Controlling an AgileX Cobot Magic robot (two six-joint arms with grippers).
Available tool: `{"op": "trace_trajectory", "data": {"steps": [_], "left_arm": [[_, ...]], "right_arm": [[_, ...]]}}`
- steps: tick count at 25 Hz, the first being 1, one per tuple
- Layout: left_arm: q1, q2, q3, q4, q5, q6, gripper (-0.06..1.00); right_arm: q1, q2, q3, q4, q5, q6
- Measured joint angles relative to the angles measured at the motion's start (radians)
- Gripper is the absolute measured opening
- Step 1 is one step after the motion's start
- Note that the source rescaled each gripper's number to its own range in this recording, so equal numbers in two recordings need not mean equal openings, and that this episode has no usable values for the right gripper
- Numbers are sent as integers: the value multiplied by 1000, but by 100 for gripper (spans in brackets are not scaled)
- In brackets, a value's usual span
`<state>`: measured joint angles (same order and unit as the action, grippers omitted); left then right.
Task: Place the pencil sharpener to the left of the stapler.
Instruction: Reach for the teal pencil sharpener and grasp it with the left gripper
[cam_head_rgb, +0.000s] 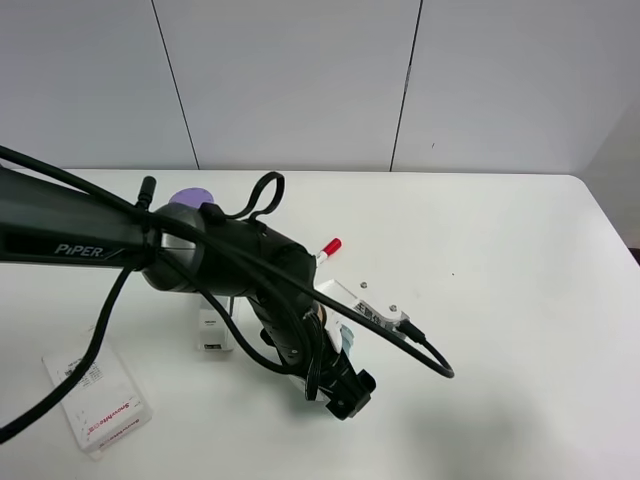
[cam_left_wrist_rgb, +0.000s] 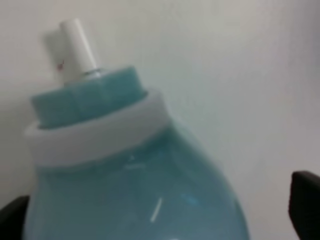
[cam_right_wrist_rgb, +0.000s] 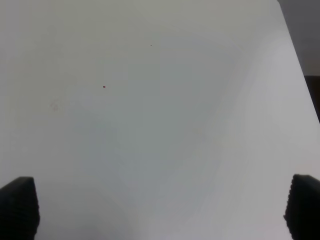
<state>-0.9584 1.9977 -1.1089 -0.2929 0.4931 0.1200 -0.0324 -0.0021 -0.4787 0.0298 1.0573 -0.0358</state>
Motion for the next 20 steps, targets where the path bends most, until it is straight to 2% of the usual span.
{"op": "trace_trajectory", "data": {"steps": [10,20], "left_arm": [[-1,9,-1,0,-42,-2,100],[-1,45,-35,0,-40,-18,100]], "right_arm": [[0,0,0,0,0,0],[0,0,0,0,0,0]]}}
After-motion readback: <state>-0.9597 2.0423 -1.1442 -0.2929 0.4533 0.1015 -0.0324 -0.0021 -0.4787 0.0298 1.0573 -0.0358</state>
